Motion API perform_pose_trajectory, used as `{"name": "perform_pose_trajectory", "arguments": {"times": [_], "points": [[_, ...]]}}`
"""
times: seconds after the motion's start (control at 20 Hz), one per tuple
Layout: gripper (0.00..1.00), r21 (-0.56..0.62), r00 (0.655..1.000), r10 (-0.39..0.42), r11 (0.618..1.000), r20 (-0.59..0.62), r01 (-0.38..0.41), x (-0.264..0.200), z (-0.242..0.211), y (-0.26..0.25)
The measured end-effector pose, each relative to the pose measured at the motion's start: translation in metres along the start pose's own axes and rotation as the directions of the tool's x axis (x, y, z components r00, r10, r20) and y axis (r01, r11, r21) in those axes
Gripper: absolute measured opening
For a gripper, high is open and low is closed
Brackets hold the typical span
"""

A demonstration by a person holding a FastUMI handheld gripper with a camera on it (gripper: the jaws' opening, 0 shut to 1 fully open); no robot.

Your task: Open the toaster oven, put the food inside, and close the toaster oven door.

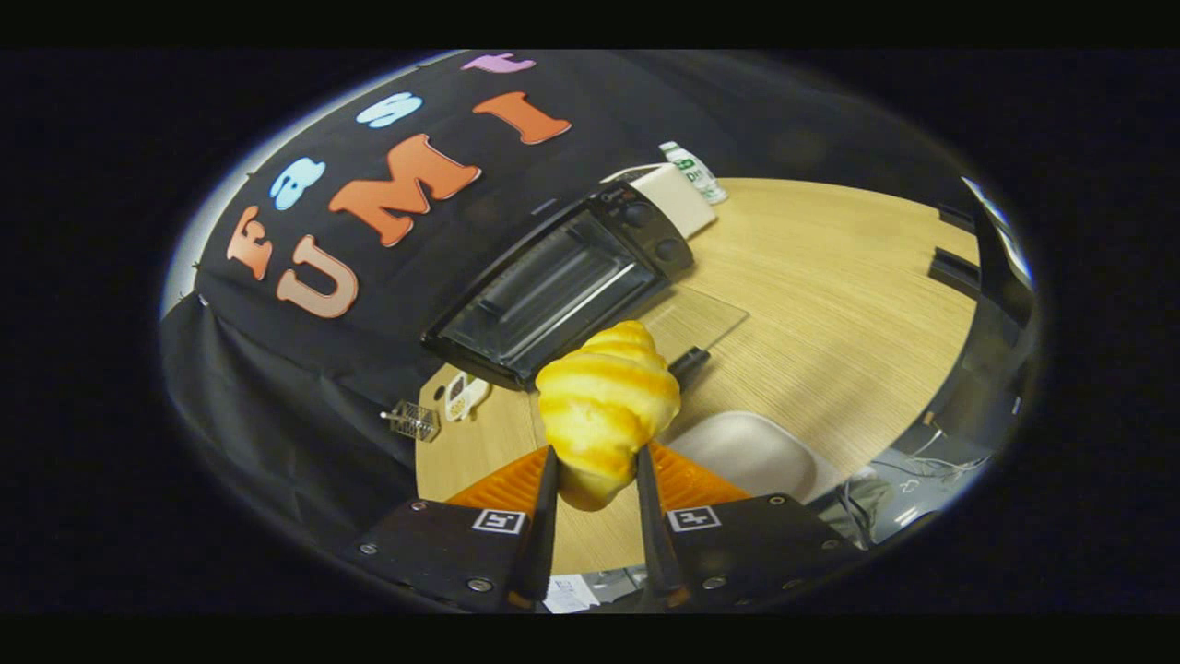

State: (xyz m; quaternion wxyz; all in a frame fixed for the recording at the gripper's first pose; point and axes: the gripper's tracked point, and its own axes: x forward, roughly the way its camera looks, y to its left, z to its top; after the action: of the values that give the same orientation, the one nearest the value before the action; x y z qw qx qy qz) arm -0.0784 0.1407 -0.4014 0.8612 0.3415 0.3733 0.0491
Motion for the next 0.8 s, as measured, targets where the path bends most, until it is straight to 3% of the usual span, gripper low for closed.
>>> {"name": "perform_pose_trajectory", "arguments": {"times": [0.4, 0.6, 0.8], "points": [[0.41, 0.047, 0.988, 0.156, 0.987, 0.015, -0.157, 0.082, 0.054, 0.056], [0.41, 0.102, 0.978, 0.209, 0.973, 0.005, -0.208, 0.123, 0.066, 0.079], [0.41, 0.169, 0.977, 0.213, 0.964, -0.023, -0.207, 0.163, 0.071, 0.087]]}}
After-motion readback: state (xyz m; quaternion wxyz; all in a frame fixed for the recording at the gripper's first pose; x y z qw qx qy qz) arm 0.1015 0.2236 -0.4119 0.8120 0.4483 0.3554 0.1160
